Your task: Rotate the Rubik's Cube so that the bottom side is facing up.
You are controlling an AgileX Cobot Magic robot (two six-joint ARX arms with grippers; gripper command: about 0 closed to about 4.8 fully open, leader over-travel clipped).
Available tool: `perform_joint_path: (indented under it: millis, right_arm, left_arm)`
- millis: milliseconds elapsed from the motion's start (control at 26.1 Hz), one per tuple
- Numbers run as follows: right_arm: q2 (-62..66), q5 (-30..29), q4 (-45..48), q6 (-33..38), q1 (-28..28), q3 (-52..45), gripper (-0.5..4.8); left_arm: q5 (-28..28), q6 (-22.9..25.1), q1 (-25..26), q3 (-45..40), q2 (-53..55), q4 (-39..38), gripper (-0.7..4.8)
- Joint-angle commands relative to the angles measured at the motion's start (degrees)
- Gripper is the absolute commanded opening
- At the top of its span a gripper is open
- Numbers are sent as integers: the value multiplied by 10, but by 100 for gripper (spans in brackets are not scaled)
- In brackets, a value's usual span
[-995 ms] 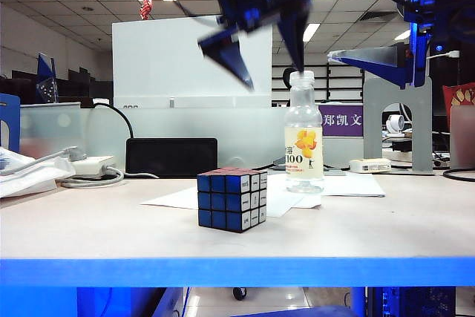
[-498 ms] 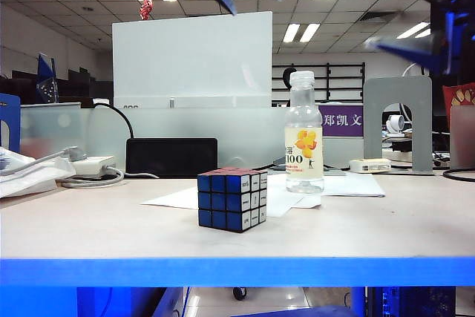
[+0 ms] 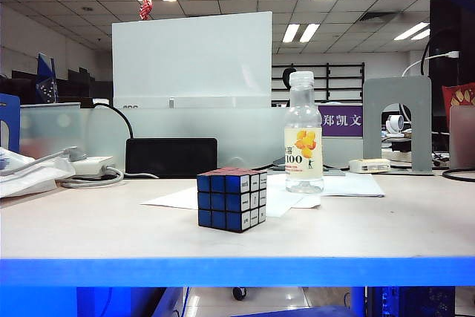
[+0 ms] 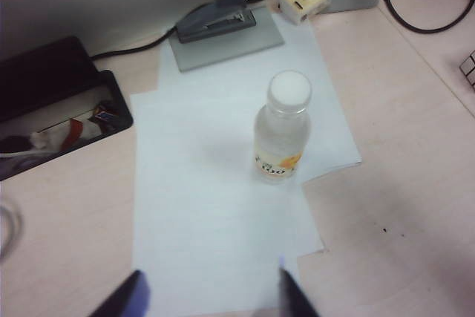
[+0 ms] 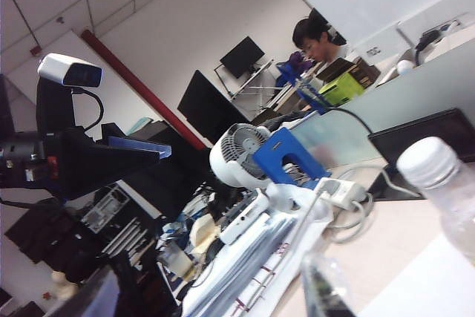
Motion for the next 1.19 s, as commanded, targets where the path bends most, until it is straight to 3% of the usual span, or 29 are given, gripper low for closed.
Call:
perform_joint_path:
  millis: [38,230,651,765,880,919,1033,1186]
  right_arm:
    - [-19,10,14,2,0,2,273]
    - [-54,42,14,-2,0,2,248]
    - [-150,46,-30,2,-2,2,205]
    - [-179,100,-62,51,-19,2,185]
    - [-218,162,-61,49,-21,2,143]
    - [-240,168,-78,31,-21,2,138]
    - [-294,173,-180,-23,-21,2,134]
    - [-400,191,-407,-176,-21,2,124]
  left_arm:
    - [-23,3,0,1,-27,0,209]
    - [-62,6,1,1,-76,-4,208]
    - [-155,1,1,1,-178,-53,204]
    - [-192,-3,1,1,-199,-66,204]
    - [-225,-2,1,1,-215,-87,191]
    - [-254,-5,1,1,-230,-92,180]
    - [-256,-21,2,1,-277,-77,180]
    - [-292,-13,2,-14,-323,-93,180]
